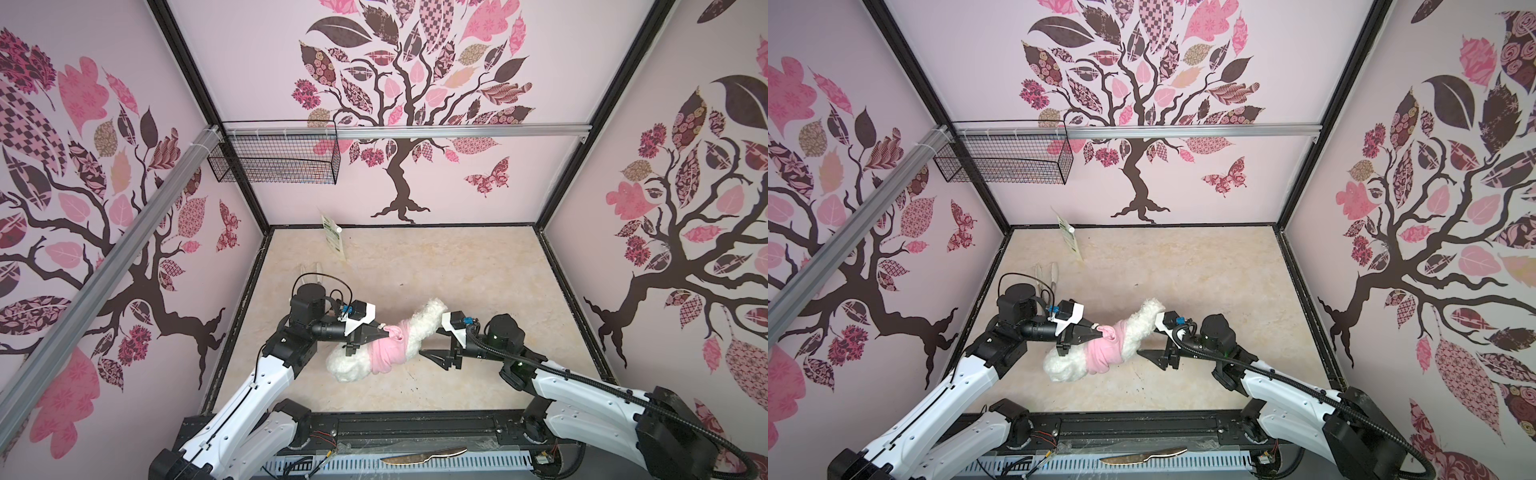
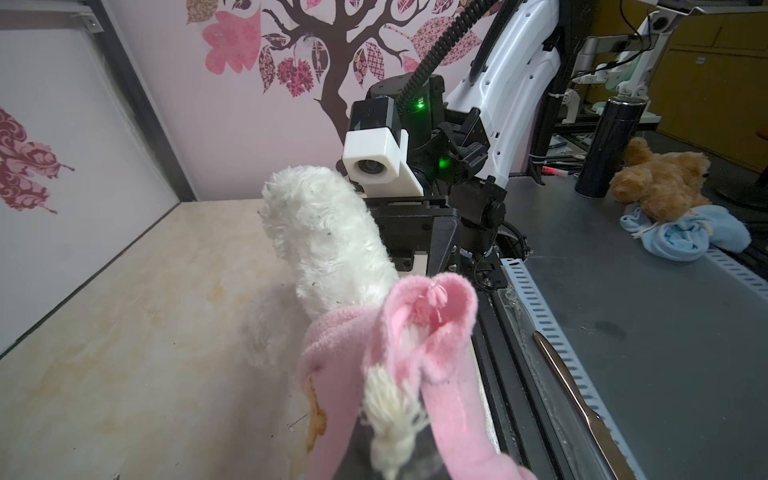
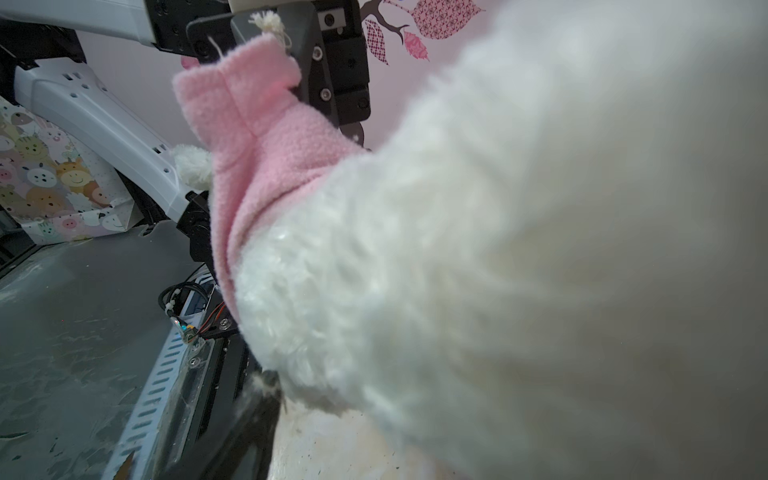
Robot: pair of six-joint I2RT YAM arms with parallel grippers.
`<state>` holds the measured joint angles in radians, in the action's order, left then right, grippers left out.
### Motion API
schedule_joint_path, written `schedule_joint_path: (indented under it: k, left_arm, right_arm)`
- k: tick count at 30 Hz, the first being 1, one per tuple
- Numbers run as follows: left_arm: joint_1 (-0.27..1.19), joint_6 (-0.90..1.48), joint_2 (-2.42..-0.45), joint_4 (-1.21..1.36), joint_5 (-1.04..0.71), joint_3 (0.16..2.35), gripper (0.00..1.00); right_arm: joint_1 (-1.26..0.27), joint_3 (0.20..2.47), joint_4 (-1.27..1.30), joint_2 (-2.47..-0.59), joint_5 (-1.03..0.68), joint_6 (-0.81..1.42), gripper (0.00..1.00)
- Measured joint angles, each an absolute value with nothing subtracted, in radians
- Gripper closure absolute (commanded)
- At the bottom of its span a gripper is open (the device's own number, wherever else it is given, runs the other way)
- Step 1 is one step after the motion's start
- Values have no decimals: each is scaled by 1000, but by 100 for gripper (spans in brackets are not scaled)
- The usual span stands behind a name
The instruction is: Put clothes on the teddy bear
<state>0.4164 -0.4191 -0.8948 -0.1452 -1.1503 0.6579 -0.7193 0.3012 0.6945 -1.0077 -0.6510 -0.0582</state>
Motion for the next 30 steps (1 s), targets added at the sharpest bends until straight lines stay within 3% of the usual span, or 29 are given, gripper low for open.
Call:
schedule_joint_path:
  k: [7,11,14,17,19,23,27,30]
  left_arm:
    - [450,-447,-926,-183,-1184,659,100]
    - [464,-459,-932,-198,-1188,659,100]
    - [477,-470,-939,-205,-1184,659,100]
    - [483,-472,-941,-207,-1169,659,100]
    - [484,-472,-938,-208,-1151,659,81]
    - [485,-494,-896,-241,-1090,661,56]
    - [488,-521,-793,-292,-987,661,48]
    - [492,-527,-695,-337,-882,662,53]
  right_arm:
    - [-768,298,749,-1057,-698,-107,18]
    - [-817,298,781,-1110,-704,-120,22]
    - [-845,299,826,-1158,-696,-119,33]
    - [-862,298,881,-1202,-667,-107,63]
    - [-863,297,904,-1214,-631,-108,78]
    - [-868,267,925,-1201,-533,-144,84]
    - [-870,242,861,-1150,-428,-205,85]
    - [-870,228,838,-1102,-360,-239,86]
